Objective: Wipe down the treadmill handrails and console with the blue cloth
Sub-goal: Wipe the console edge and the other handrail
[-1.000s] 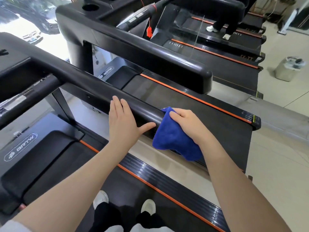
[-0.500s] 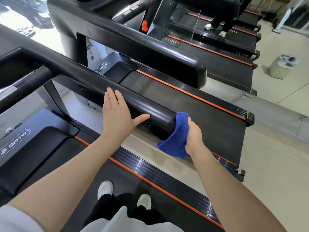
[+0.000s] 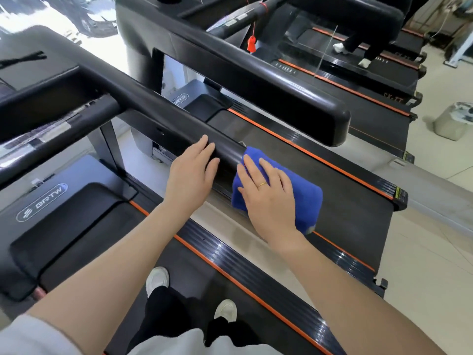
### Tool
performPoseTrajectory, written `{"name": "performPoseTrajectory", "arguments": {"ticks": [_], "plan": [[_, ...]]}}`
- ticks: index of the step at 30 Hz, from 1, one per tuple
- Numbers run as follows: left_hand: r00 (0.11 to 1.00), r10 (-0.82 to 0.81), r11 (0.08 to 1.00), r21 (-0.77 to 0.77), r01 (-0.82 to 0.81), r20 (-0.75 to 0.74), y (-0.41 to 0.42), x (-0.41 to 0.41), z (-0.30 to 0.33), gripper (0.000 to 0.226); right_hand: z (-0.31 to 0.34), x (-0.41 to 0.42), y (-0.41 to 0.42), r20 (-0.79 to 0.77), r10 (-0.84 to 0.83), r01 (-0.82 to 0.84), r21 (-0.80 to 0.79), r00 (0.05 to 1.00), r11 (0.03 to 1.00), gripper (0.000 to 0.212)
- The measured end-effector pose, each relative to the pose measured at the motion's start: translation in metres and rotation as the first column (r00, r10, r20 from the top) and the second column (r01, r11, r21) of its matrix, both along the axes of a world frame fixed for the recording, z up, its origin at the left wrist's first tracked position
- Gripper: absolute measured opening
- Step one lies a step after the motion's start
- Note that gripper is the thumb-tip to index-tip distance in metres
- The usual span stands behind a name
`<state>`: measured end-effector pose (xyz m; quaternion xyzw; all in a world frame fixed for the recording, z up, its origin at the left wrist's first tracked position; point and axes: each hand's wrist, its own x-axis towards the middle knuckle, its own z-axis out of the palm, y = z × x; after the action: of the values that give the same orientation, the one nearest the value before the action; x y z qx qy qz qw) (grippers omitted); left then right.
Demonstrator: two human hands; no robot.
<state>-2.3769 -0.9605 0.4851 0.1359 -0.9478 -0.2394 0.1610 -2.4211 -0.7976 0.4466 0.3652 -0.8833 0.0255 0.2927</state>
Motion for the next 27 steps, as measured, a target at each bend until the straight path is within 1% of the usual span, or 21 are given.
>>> {"name": "performPoseTrajectory", "arguments": {"ticks": [1, 3, 7, 9, 11, 12, 15, 17, 19, 22, 24, 25, 27], "plan": [[1.0, -0.017, 1.0, 0.021, 0.017, -0.014, -0.007, 0.001, 0.001, 0.042, -0.002, -0.002, -0.006, -0.016, 0.073, -0.073, 0.027, 0.997, 0.997, 0.038], [0.998, -0.02, 0.999, 0.041, 0.023, -0.054, -0.021, 0.003, 0.004, 0.042, -0.005, -0.007, -0.026, -0.029, 0.161, -0.159, 0.075, 0.986, 0.984, 0.037], [0.995, 0.073, 0.994, 0.09, -0.067, -0.066, -0.067, 0.012, 0.003, 0.043, -0.005, -0.021, -0.077, -0.079, 0.246, -0.234, 0.134, 0.966, 0.963, 0.038], [0.99, 0.133, 0.988, 0.084, -0.129, -0.041, -0.096, 0.021, 0.0, 0.045, -0.004, -0.028, -0.104, -0.073, 0.29, -0.278, 0.143, 0.954, 0.95, 0.044], [0.985, 0.171, 0.983, 0.062, -0.171, -0.003, -0.125, 0.029, 0.001, 0.046, -0.005, -0.033, -0.131, -0.07, 0.324, -0.309, 0.17, 0.943, 0.936, 0.052], [0.982, 0.187, 0.981, 0.043, -0.187, 0.021, -0.139, 0.032, 0.002, 0.046, -0.007, -0.036, -0.144, -0.079, 0.341, -0.321, 0.193, 0.937, 0.927, 0.052], [0.967, 0.24, 0.97, -0.069, -0.235, 0.086, -0.18, 0.037, 0.003, 0.046, -0.013, -0.043, -0.18, -0.104, 0.391, -0.355, 0.256, 0.915, 0.899, 0.04], [0.963, 0.253, 0.963, -0.116, -0.242, 0.089, -0.207, 0.036, 0.004, 0.042, -0.017, -0.047, -0.207, -0.114, 0.416, -0.374, 0.273, 0.902, 0.886, 0.038], [0.965, 0.239, 0.965, -0.139, -0.224, 0.106, -0.231, 0.033, 0.004, 0.042, -0.022, -0.052, -0.237, -0.112, 0.439, -0.392, 0.296, 0.891, 0.871, 0.032], [0.964, 0.211, 0.973, -0.127, -0.192, 0.161, -0.262, 0.025, 0.006, 0.046, -0.027, -0.062, -0.283, -0.088, 0.484, -0.419, 0.383, 0.871, 0.823, 0.014], [0.969, 0.155, 0.985, -0.108, -0.136, 0.193, -0.279, 0.019, 0.006, 0.044, -0.024, -0.066, -0.308, -0.087, 0.546, -0.466, 0.421, 0.833, 0.778, 0.013], [0.969, 0.118, 0.992, -0.076, -0.103, 0.218, -0.285, 0.017, 0.007, 0.044, -0.021, -0.068, -0.317, -0.081, 0.564, -0.479, 0.438, 0.822, 0.761, 0.015], [0.955, 0.017, 1.0, 0.018, -0.023, 0.295, -0.294, 0.01, 0.01, 0.044, -0.015, -0.071, -0.325, -0.066, 0.573, -0.486, 0.457, 0.817, 0.745, 0.012]]}}
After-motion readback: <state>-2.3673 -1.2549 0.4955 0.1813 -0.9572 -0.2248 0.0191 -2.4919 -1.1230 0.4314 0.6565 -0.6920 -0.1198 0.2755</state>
